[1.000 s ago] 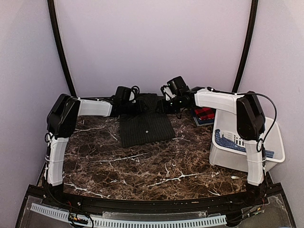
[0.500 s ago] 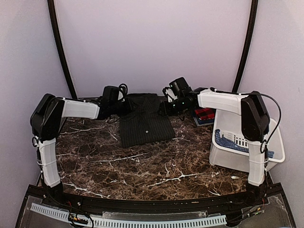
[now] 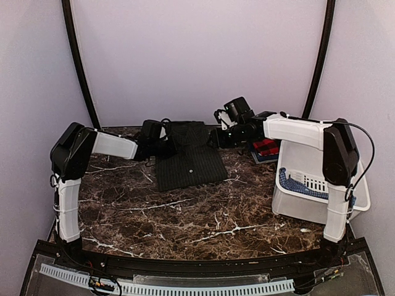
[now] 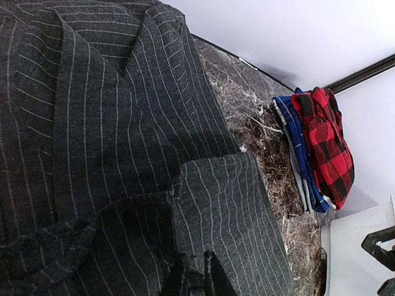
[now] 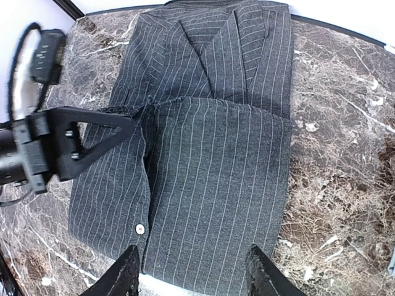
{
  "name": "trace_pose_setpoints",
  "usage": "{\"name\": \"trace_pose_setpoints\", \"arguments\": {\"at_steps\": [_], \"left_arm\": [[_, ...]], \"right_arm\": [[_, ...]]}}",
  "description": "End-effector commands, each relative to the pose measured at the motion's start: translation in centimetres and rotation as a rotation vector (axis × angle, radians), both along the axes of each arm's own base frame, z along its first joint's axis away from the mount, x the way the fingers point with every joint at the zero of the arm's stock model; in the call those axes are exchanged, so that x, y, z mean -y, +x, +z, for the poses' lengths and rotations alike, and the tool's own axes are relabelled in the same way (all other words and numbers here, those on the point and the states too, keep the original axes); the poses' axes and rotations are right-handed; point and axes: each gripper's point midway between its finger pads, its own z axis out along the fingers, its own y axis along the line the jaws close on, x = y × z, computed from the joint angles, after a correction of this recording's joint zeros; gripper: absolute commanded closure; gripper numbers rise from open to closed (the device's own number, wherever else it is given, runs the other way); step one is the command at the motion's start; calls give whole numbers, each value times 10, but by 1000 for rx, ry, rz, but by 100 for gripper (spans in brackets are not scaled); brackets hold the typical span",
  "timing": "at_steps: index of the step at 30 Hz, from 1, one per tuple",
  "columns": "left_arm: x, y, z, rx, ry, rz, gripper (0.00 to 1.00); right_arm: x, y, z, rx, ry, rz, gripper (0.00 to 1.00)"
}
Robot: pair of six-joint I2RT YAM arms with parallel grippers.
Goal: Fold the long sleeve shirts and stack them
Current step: Smooth out the 2/3-rectangle-folded shirt at the center of the board, then pick up the 2/3-rectangle-folded shirt from the center of the board.
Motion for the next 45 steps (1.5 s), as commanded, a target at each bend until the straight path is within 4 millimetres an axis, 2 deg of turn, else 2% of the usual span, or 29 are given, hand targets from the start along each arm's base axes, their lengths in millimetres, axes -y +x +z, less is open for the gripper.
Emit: {"name": "trace_pose_setpoints", "arguments": {"at_steps": [1, 5, 7, 9, 10, 11, 12, 13, 17, 20, 23, 25, 27, 29, 31, 33, 37, 40, 44, 45], "left_arm": [[21, 10, 7, 22, -44, -51, 91], [28, 19, 6, 29, -50, -58, 91], [32, 24, -1, 13, -43, -66, 91], [37, 29, -11, -6, -38, -77, 91], [38, 28, -25, -36, -28, -84, 91], [41, 31, -23, -33, -34, -87, 91], [42, 31, -37, -61, -24, -90, 91], [44, 34, -35, -58, -30, -93, 91], [47, 36, -56, -97, -20, -98, 90], [48, 38, -66, -118, -15, -100, 89], [50, 40, -64, -120, -14, -105, 87], [53, 41, -57, -113, -13, -115, 86], [54, 44, -40, -88, -16, -124, 84], [54, 45, -18, -53, -18, -130, 80], [52, 45, 17, -3, -29, -132, 78], [47, 43, 43, 23, -42, -132, 75], [30, 30, 73, 42, -55, -121, 73], [15, 15, 78, 33, -48, -107, 72], [-11, -14, 70, -15, -35, -78, 70], [-18, -27, 63, -37, -26, -73, 70]], "right_arm": [[-2, -7, 15, 33, 14, 15, 45], [1, -10, 12, 24, 10, 13, 45], [0, -12, 9, 16, 9, 18, 45], [0, -14, 5, 6, 7, 21, 45], [1, -14, 4, 2, 4, 21, 45], [1, -15, 3, 1, 1, 22, 45], [1, -15, 2, -1, -1, 22, 45], [1, -16, 1, -3, -4, 23, 45], [1, -17, -1, -4, -24, 30, 45], [-1, -17, -11, -7, -60, 37, 44], [-3, -17, -31, -26, -106, 42, 44], [-2, -15, -45, -37, -139, 38, 44], [1, -12, -59, -49, -175, 27, 45], [7, -10, -71, -53, -217, 11, 45], [14, -8, -83, -63, -253, -7, 46], [21, -9, -97, -90, -280, -17, 48], [29, -20, -114, -132, -293, -19, 53], [37, -32, -123, -153, -300, -18, 54], [46, -48, -136, -187, -309, -10, 54], [47, -51, -136, -192, -307, -5, 54]]}}
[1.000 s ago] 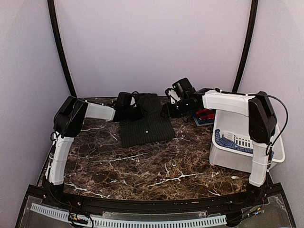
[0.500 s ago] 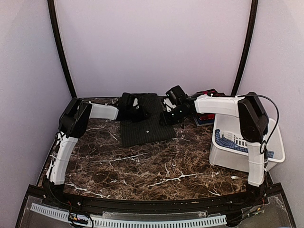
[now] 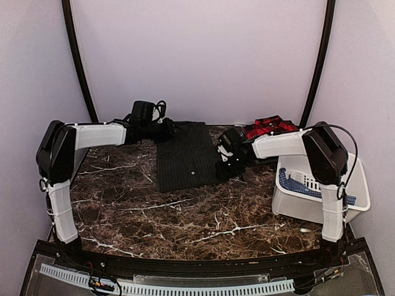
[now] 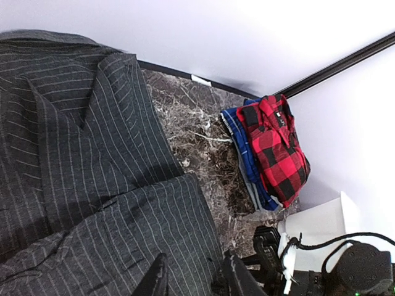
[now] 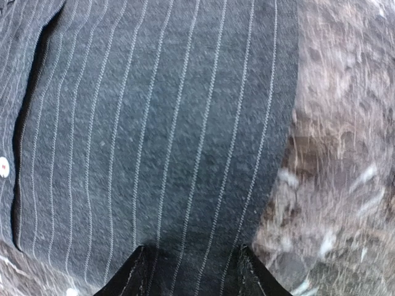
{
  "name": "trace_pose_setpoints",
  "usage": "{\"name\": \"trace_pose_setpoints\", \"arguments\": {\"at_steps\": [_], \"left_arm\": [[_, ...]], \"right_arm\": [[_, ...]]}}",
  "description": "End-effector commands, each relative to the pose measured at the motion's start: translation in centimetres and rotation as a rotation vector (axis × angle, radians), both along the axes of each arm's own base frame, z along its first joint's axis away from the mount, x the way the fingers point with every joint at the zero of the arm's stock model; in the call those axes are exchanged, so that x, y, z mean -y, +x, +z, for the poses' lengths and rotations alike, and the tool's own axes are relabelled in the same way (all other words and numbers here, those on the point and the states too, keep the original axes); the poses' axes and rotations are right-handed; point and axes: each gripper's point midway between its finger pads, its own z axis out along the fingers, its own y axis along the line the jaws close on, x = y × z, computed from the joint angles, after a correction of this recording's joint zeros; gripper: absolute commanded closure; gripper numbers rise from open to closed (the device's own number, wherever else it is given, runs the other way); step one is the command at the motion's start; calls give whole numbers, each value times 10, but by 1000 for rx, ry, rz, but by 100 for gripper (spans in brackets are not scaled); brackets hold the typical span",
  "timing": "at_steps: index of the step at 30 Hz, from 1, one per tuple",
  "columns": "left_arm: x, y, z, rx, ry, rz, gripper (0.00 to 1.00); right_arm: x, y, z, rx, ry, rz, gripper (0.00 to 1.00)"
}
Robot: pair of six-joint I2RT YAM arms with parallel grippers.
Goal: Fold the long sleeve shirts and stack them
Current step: Pick up the 2/3-rectangle-folded shirt from the center of the board.
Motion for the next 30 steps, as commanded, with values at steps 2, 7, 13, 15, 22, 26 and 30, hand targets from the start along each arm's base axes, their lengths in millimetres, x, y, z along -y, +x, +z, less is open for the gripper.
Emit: {"name": "trace_pose_setpoints", "arguments": {"at_steps": [2, 7, 13, 15, 22, 26, 30], "left_arm": [[-37, -53, -20, -87, 33, 25, 70], [-70, -118, -61, -220, 69, 52, 70], [-100, -190, -91, -333, 98, 45, 70], [-105, -205, -93, -335, 94, 35, 68], [-103, -219, -102, -334, 103, -11, 67], [-102, -211, -110, -316, 135, -17, 67], [-97, -204, -118, -317, 145, -31, 68]], "right_arm": [[13, -22, -8, -50, -14, -1, 54], [4, -49, -7, -101, 26, 38, 54], [-4, -90, 5, -137, 70, 71, 53], [3, -91, 13, -120, 75, 47, 52], [12, -87, 30, -83, 126, 0, 52], [14, -90, 26, -96, 143, -7, 52], [19, -93, 20, -106, 134, -16, 55]]}}
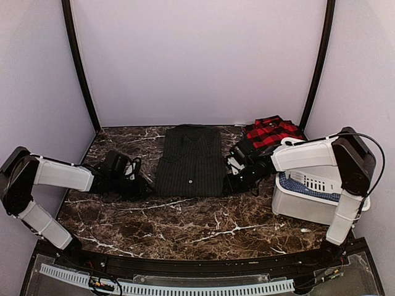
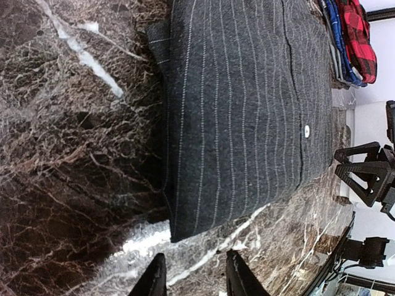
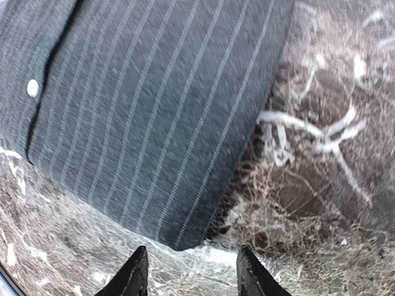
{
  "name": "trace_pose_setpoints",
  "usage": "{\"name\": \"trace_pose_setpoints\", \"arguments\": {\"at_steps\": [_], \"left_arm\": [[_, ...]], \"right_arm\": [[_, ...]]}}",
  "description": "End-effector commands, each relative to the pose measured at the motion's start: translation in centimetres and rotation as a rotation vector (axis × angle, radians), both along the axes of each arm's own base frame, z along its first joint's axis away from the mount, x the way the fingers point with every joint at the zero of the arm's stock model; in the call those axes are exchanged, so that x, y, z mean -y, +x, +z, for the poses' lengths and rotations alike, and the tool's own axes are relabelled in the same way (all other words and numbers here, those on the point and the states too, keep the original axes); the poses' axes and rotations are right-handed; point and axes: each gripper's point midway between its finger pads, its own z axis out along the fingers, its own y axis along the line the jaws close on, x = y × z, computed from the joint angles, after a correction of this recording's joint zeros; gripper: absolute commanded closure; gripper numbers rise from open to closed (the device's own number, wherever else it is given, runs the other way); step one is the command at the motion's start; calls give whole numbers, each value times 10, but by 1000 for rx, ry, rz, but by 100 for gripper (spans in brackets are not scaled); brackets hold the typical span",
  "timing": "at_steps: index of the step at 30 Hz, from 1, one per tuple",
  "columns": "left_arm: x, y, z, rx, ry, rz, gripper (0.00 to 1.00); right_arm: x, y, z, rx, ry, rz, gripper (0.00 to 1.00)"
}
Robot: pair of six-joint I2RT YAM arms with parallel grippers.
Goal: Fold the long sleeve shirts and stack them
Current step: Pick up the 2/3-rectangle-folded shirt from the center of the board.
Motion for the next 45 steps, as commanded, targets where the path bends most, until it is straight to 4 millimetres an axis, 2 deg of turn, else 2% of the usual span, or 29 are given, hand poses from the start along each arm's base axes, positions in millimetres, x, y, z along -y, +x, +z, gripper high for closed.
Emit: {"name": "trace_pose_setpoints", "arguments": {"at_steps": [1, 14, 18, 22, 26, 32, 38, 43, 45], "left_arm": [[8, 10, -3, 33, 10, -37, 69], [13, 17, -20, 9, 28, -42, 72], [16, 17, -24, -1, 20, -46, 81], [9, 16, -29, -33, 46, -1, 97], [-12, 2, -36, -95, 103, 90, 100], [-45, -41, -36, -164, 150, 173, 100], [-51, -62, -29, -170, 138, 189, 100], [-49, -65, -27, -166, 127, 185, 100], [-48, -64, -27, -163, 125, 179, 100]], "right_arm": [[1, 1, 2, 5, 29, -20, 55], [-3, 1, -14, -18, 28, -9, 65], [-4, 0, -17, -23, 32, -3, 65], [-6, 0, -16, -24, 37, 6, 66], [-9, -3, -9, -15, 51, 29, 66], [-16, -20, 0, 5, 65, 129, 65], [-26, -54, 1, 15, 84, 265, 66], [-41, -74, 1, 37, 87, 347, 69], [-46, -76, 1, 48, 76, 355, 69]]}}
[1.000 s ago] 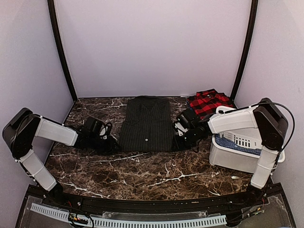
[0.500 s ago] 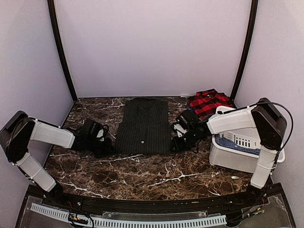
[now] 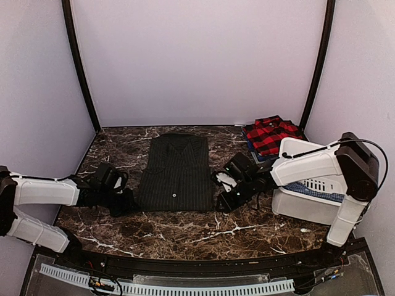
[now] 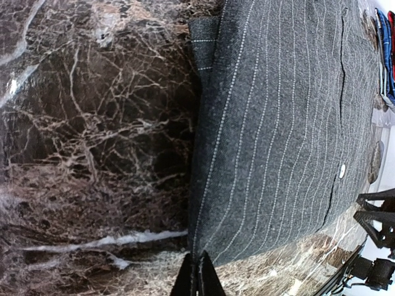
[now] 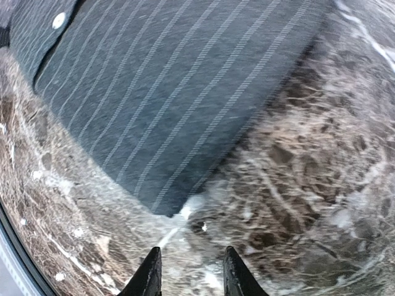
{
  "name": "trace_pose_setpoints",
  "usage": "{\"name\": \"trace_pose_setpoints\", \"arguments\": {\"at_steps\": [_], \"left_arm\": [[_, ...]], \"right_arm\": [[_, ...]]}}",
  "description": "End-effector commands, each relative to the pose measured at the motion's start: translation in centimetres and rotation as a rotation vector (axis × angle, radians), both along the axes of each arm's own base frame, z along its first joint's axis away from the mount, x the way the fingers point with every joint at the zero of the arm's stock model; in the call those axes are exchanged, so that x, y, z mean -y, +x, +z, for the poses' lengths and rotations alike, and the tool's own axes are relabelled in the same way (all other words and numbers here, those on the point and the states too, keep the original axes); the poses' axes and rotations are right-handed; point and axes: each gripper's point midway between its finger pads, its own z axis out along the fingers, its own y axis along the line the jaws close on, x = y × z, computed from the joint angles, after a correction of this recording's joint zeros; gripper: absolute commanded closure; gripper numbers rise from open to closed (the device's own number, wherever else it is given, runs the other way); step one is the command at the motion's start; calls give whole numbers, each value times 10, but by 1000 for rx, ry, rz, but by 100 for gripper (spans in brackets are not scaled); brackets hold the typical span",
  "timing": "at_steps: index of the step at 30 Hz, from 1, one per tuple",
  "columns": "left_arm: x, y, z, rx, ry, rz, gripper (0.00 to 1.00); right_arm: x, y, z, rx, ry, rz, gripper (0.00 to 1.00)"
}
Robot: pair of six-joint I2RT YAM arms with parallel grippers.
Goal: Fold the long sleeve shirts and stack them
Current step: Pick up the 2/3-rectangle-folded shirt from the center of the board.
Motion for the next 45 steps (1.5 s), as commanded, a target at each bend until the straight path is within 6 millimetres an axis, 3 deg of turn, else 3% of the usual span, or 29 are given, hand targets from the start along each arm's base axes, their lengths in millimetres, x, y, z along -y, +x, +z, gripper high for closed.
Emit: {"name": "trace_pose_setpoints", "arguments": {"at_steps": [1, 11, 20, 24, 29, 45], "left_arm": [[-4, -7, -5, -27, 19, 4, 100], [-1, -6, -7, -27, 25, -16, 100], [-1, -5, -7, -22, 22, -15, 100], [-1, -4, -7, -20, 24, -16, 100], [-2, -4, -8, -28, 36, -8, 100], [-16, -8, -15, -57, 113, 14, 100]], "right_arm": [[-18, -7, 10, 57, 35, 59, 69], [-31, -1, 3, 84, 22, 45, 70], [-39, -3, -5, 85, 21, 56, 79], [-42, -4, -4, 85, 22, 62, 88], [-35, -7, -9, 87, -10, 64, 100], [-5, -11, -14, 130, -76, 48, 100]]}}
